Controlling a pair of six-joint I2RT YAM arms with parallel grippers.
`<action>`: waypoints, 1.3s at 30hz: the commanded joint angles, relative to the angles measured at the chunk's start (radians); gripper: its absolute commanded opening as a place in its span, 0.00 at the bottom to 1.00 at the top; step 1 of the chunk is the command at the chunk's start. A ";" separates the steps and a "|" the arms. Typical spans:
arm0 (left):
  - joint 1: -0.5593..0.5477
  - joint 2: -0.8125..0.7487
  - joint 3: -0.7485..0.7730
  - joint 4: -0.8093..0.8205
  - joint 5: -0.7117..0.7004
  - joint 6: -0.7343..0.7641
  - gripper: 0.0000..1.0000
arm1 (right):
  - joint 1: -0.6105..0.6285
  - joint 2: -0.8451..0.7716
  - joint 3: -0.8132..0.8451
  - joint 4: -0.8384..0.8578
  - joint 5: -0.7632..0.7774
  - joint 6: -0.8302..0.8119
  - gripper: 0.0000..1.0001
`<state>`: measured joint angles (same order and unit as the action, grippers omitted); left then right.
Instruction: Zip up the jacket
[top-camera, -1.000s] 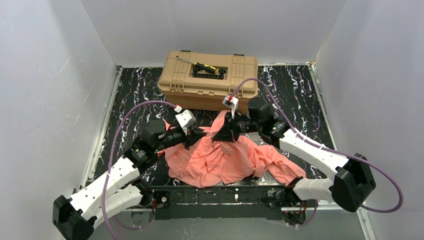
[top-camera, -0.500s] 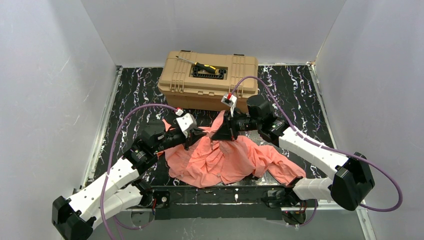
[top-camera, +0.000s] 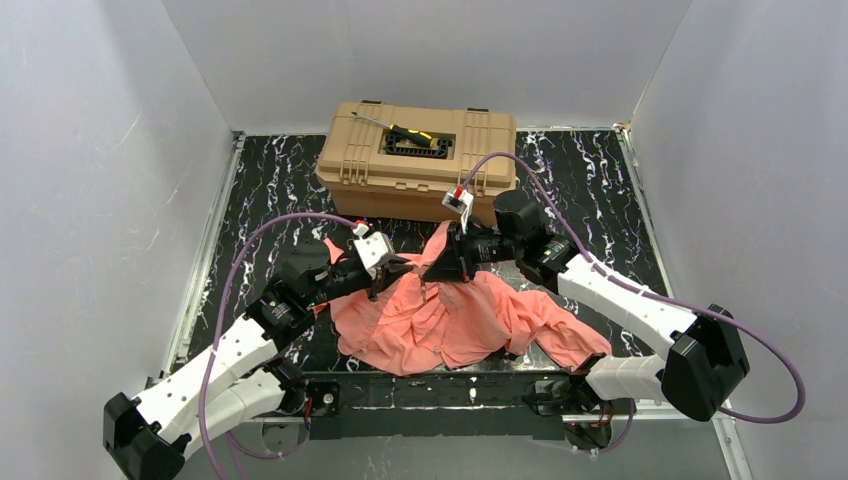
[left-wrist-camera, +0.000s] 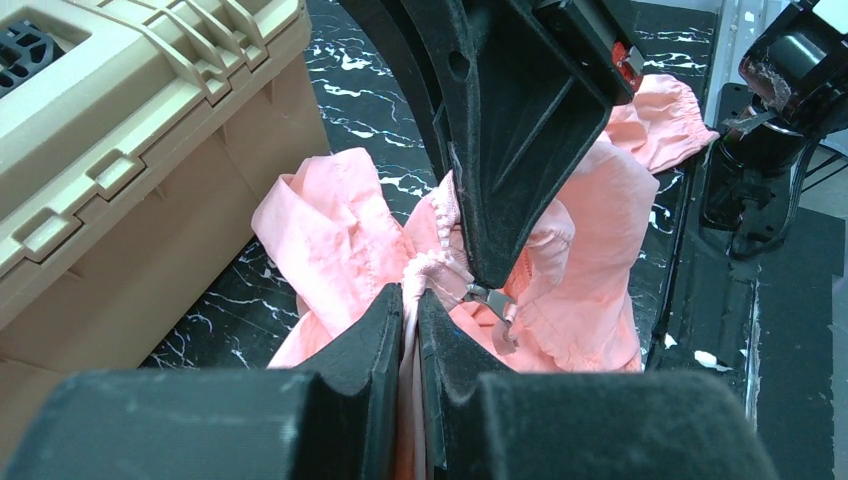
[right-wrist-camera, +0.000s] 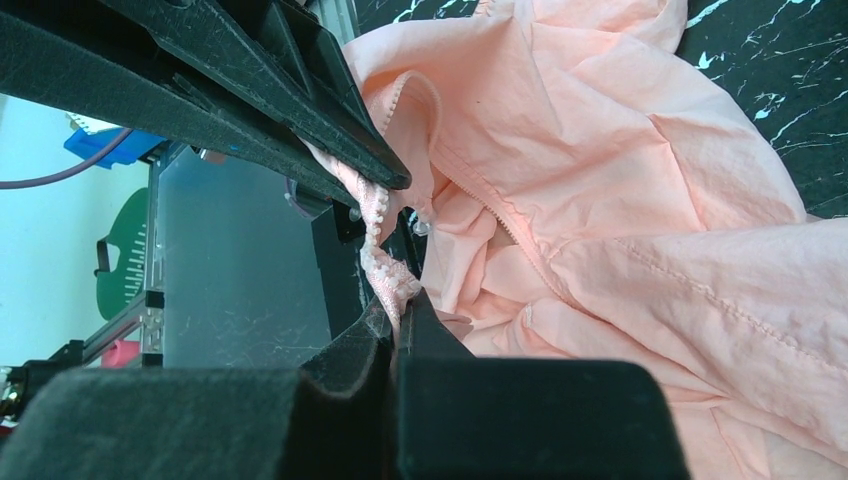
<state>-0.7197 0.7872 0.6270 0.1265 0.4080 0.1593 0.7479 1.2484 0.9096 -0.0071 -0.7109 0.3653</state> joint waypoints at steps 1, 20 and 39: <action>-0.008 -0.021 -0.013 0.015 0.022 0.030 0.00 | 0.007 -0.010 0.050 0.020 -0.007 0.016 0.01; -0.017 -0.001 -0.026 0.002 0.054 0.036 0.00 | 0.004 -0.044 0.016 0.038 0.007 0.049 0.01; -0.033 -0.022 -0.024 -0.053 0.067 0.137 0.00 | -0.001 -0.075 0.002 0.031 0.006 0.067 0.01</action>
<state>-0.7467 0.7715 0.5961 0.1051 0.4618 0.2722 0.7483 1.2121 0.9066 -0.0051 -0.6987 0.4213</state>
